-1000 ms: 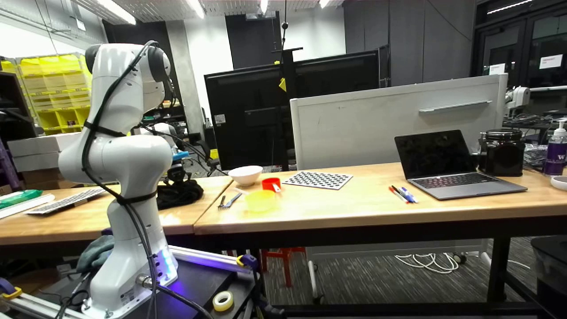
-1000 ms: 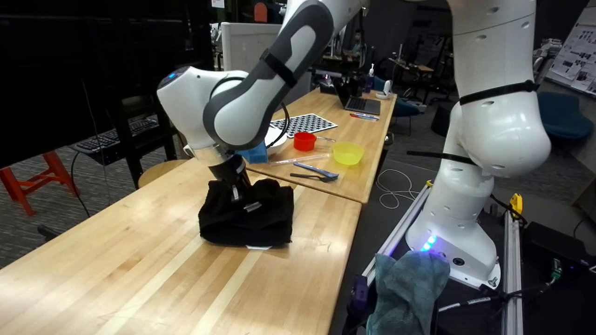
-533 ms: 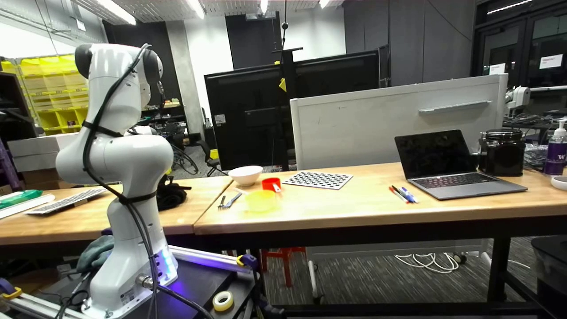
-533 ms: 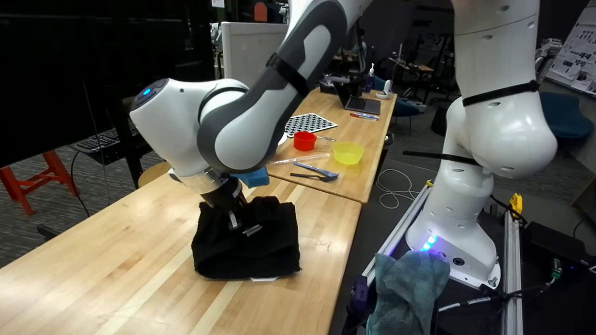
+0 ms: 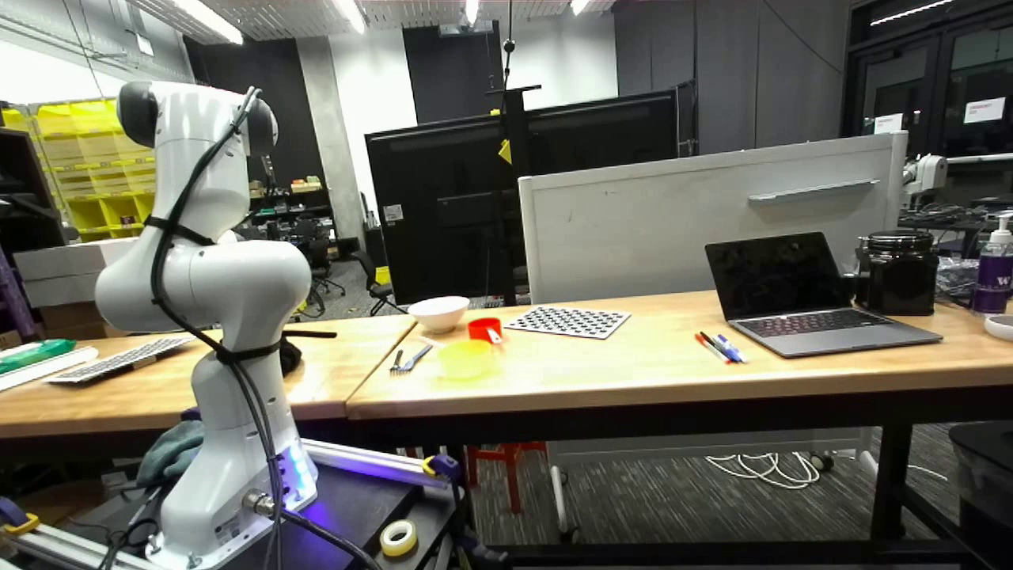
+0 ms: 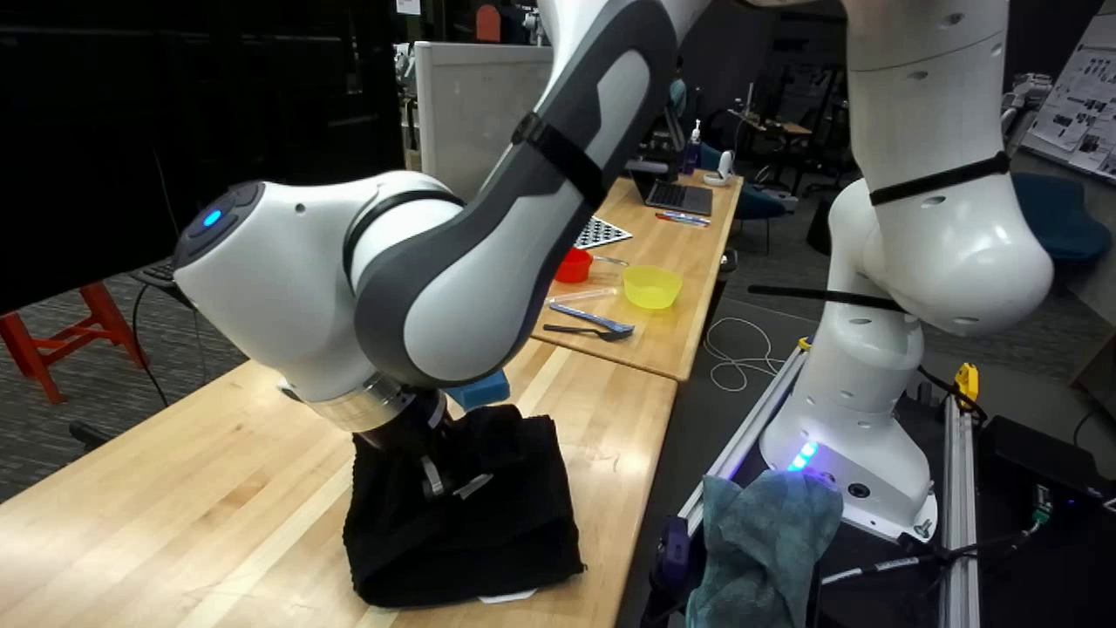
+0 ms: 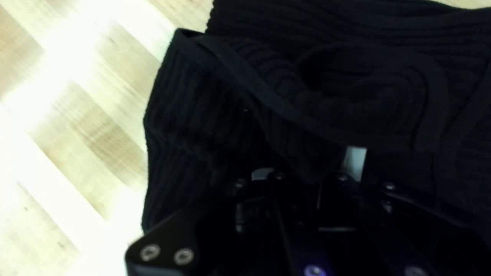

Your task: Use the black towel to clean the table

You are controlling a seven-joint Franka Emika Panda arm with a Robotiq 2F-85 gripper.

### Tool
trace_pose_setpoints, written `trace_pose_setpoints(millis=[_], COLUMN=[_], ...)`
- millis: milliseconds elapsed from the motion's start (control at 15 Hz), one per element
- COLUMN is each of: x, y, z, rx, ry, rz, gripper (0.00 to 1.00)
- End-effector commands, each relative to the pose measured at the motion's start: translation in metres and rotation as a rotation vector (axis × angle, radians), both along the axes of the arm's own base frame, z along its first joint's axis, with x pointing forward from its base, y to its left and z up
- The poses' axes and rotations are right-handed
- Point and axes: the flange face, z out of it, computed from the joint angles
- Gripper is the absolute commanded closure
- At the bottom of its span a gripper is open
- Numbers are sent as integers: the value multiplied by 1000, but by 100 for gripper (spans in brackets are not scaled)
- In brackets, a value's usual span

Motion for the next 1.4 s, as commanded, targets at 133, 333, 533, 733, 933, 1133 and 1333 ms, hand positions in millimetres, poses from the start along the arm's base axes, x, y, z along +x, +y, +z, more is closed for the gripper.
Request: trace_pose_setpoints(millis=[133,333,533,733,933,1133,1333], x=[-36,-38,-31,-21,-10,2,20], y=[46,66,88,110,130,149,163], z=[-44,-46,-47,-45,-44,-43,-41], rx=[7,-2,-13,-22,-31,-33,-25], ry=[52,57,60,60,58,53,46], rz=[19,45,63,74,81,84,75], gripper=[96,96,96,96,96,96,96])
